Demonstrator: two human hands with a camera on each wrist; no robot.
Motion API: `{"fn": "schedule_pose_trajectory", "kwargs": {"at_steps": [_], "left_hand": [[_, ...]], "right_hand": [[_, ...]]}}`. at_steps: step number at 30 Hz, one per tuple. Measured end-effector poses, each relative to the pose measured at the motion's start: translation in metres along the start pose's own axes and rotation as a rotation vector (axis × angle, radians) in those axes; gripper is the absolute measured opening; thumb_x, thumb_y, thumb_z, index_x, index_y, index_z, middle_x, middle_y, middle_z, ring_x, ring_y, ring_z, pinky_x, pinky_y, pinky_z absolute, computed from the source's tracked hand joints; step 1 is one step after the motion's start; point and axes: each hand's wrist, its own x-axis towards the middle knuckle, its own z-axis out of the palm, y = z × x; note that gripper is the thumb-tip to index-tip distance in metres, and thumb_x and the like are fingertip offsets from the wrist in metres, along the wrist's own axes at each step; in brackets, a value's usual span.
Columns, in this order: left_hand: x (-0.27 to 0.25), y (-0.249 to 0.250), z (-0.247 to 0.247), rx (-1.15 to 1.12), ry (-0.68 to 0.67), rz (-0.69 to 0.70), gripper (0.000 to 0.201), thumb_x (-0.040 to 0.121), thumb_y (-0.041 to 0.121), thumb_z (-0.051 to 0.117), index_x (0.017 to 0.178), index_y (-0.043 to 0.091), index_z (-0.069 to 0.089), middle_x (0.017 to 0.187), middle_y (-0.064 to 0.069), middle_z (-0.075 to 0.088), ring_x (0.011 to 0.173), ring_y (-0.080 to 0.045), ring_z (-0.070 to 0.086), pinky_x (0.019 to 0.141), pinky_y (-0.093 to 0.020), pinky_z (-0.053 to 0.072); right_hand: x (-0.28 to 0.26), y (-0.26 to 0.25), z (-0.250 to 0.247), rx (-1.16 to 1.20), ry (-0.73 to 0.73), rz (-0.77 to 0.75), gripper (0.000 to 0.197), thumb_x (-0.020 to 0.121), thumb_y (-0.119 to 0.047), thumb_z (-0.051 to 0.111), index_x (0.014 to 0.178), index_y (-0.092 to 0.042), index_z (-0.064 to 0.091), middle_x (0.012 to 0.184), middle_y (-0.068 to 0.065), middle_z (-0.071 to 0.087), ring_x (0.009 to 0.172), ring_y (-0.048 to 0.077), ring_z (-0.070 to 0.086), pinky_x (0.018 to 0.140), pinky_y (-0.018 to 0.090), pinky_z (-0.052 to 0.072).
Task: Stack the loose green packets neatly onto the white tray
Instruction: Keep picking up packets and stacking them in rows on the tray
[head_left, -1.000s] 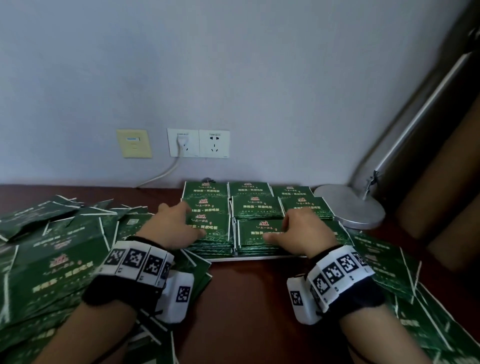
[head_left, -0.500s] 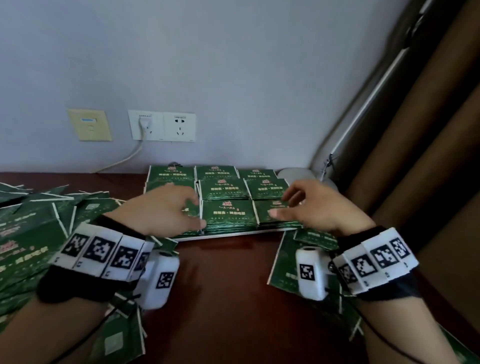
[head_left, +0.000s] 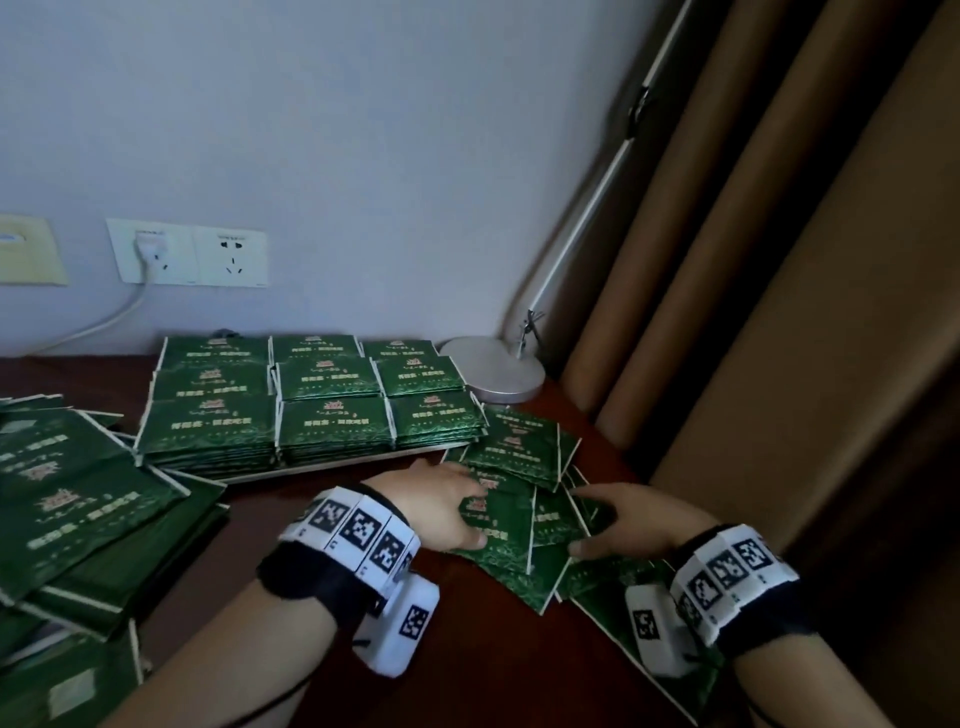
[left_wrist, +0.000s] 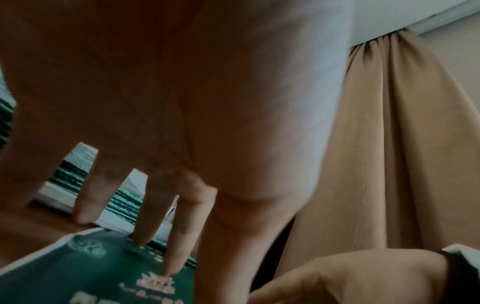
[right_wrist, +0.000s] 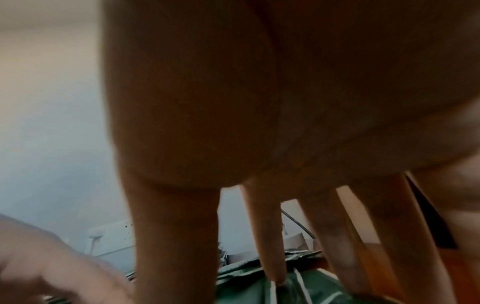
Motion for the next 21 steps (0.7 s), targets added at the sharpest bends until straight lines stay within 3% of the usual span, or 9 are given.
{"fn": "schedule_pose_trajectory", "kwargs": {"at_steps": [7, 11, 13, 15, 18, 21], "left_hand": [[-0.018, 0.000, 0.001, 0.119, -0.108, -0.043, 0.068, 0.095, 0.058, 0.051, 0.155, 0.038, 0.025, 0.163, 0.002, 0.023, 0.147, -0.024, 0.025, 0.116, -0.040, 0.030], [-0.039, -0.002, -0.004, 0.128, -0.121, -0.018, 0.056, 0.098, 0.051, 0.051, 0.150, 0.032, 0.041, 0.157, 0.004, 0.036, 0.140, -0.021, 0.039, 0.109, -0.033, 0.037], [-0.048, -0.009, -0.006, 0.096, -0.094, -0.015, 0.046, 0.097, 0.048, 0.055, 0.139, 0.028, 0.056, 0.144, 0.005, 0.053, 0.126, -0.018, 0.052, 0.100, -0.030, 0.044], [-0.053, -0.016, -0.005, 0.065, -0.037, -0.044, 0.044, 0.094, 0.048, 0.060, 0.132, 0.026, 0.061, 0.133, 0.006, 0.059, 0.115, -0.016, 0.057, 0.091, -0.030, 0.048], [-0.051, -0.027, 0.000, 0.056, -0.023, -0.137, 0.069, 0.086, 0.052, 0.069, 0.144, 0.028, 0.042, 0.142, 0.001, 0.044, 0.119, -0.019, 0.050, 0.085, -0.028, 0.044], [-0.048, -0.031, 0.000, 0.051, -0.064, -0.191, 0.099, 0.073, 0.055, 0.080, 0.152, 0.030, 0.025, 0.149, -0.004, 0.034, 0.126, -0.023, 0.047, 0.097, -0.035, 0.048]], "right_hand": [[-0.013, -0.019, 0.008, -0.161, 0.011, -0.071, 0.082, 0.079, -0.044, 0.079, 0.150, -0.028, 0.040, 0.150, -0.002, 0.046, 0.128, 0.018, 0.050, 0.102, 0.029, 0.044], [-0.018, -0.030, 0.018, -0.181, -0.007, -0.140, 0.090, 0.076, -0.044, 0.081, 0.152, -0.028, 0.035, 0.154, -0.002, 0.040, 0.136, 0.019, 0.042, 0.105, 0.029, 0.040], [-0.024, -0.032, 0.018, -0.107, -0.062, -0.164, 0.093, 0.075, -0.045, 0.082, 0.153, -0.033, 0.032, 0.155, -0.005, 0.036, 0.138, 0.017, 0.039, 0.108, 0.030, 0.038], [-0.035, -0.027, 0.013, -0.032, -0.106, -0.157, 0.095, 0.071, -0.046, 0.085, 0.150, -0.039, 0.034, 0.151, -0.011, 0.039, 0.136, 0.014, 0.041, 0.108, 0.030, 0.038], [-0.045, -0.011, 0.008, -0.066, -0.087, -0.090, 0.091, 0.059, -0.045, 0.091, 0.137, -0.037, 0.044, 0.139, -0.012, 0.048, 0.124, 0.013, 0.049, 0.104, 0.035, 0.045], [-0.048, -0.006, 0.014, -0.249, -0.160, -0.019, 0.082, 0.057, -0.045, 0.092, 0.121, -0.031, 0.042, 0.125, -0.008, 0.048, 0.110, 0.015, 0.051, 0.093, 0.039, 0.050]]}}
